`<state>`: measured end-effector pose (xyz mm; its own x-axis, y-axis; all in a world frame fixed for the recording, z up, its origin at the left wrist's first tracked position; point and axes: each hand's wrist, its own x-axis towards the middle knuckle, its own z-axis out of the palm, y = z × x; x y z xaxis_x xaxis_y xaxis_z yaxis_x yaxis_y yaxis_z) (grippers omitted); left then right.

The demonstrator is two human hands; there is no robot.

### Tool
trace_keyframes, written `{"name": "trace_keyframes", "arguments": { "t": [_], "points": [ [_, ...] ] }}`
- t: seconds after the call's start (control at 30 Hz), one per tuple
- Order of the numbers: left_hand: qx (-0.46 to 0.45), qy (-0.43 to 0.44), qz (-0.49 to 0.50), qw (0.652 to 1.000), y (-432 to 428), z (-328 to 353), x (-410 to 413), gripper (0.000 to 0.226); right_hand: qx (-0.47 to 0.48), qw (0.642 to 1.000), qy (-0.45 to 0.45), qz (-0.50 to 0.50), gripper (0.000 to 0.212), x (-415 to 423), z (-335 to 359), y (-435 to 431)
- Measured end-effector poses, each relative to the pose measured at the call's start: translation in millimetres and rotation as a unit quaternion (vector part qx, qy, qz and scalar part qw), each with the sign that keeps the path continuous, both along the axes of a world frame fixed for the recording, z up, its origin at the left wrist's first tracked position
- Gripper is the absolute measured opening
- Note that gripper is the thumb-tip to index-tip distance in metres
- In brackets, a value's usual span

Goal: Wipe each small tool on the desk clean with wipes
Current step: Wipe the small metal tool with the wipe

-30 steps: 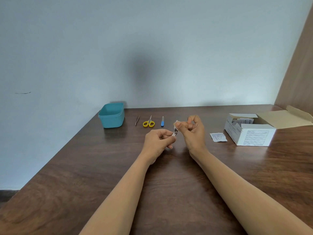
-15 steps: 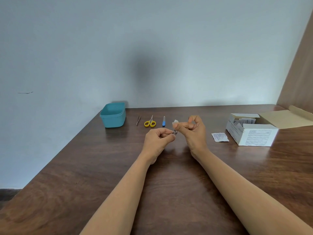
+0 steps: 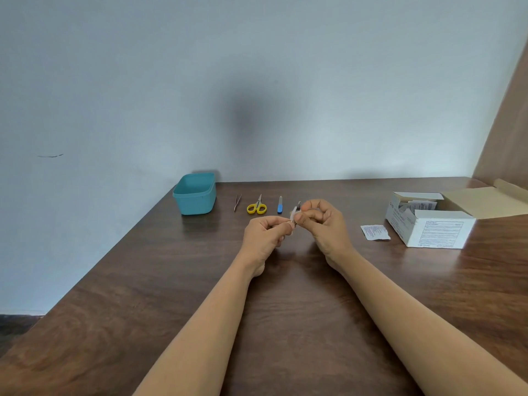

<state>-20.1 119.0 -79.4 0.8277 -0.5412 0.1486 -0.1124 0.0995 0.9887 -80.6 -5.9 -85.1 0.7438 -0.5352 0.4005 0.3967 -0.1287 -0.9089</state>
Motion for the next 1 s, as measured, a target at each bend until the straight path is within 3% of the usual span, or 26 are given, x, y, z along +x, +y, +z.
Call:
{"name": "trace_keyframes", "arguments": {
  "t": [0.33,0.53,0.8,1.0],
  "points": [
    [0.018,-0.049,-0.029,0.998,0,-1,-1,0.01,0.022,0.999,-0.032,0.011,0.044,-6,6,2],
    [0.023,-0.054,-0.031,0.998,1,0,-1,0.009,-0.014,0.999,-0.036,0.028,0.017,-9,9,5],
    [0.036,-0.06,-0.027,0.997,-1,1,-3,0.008,0.022,0.998,-0.064,0.01,0.044,-10,9,5],
    [0.048,-0.081,-0.021,0.995,-1,0,-4,0.008,0.03,0.996,-0.077,0.015,0.044,-11,12,8]
  ]
}}
